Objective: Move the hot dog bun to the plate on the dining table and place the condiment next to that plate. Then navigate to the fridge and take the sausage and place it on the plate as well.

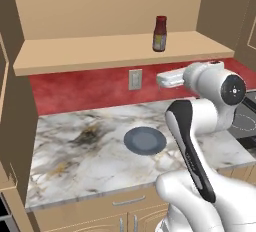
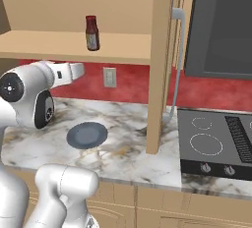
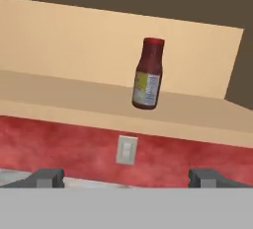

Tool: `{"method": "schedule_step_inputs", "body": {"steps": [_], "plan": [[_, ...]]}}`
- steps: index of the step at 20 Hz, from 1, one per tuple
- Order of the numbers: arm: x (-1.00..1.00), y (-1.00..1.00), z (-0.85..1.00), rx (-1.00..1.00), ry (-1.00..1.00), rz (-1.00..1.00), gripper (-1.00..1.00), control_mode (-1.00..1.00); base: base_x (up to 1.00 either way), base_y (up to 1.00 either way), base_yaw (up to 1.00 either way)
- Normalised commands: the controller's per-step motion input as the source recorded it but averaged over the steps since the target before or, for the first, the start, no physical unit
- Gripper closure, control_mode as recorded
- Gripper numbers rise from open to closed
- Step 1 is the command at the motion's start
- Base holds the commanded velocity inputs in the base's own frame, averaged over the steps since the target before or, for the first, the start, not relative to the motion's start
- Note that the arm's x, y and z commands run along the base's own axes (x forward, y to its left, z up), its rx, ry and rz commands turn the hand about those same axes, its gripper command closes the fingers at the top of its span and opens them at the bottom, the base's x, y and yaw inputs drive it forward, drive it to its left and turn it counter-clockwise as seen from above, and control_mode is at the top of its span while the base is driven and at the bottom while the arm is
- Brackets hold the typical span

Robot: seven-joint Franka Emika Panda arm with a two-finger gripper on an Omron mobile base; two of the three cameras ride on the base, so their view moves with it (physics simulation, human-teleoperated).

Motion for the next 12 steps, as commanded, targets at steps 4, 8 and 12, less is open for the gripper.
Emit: {"method": "schedule_step_inputs", "body": {"steps": [4,8,12], "plan": [[0.17,0.08,0.95,0.0,-0.14,-0.05,-1.0,-1.0,0.0,0.0,0.0],[0.34,0.0,0.89,0.0,0.02,-0.05,-1.0,-1.0,0.0,0.0,0.0],[0.37,-0.08,0.13,0.03,0.04,0.0,-1.0,-1.0,0.0,0.0,0.0]]}}
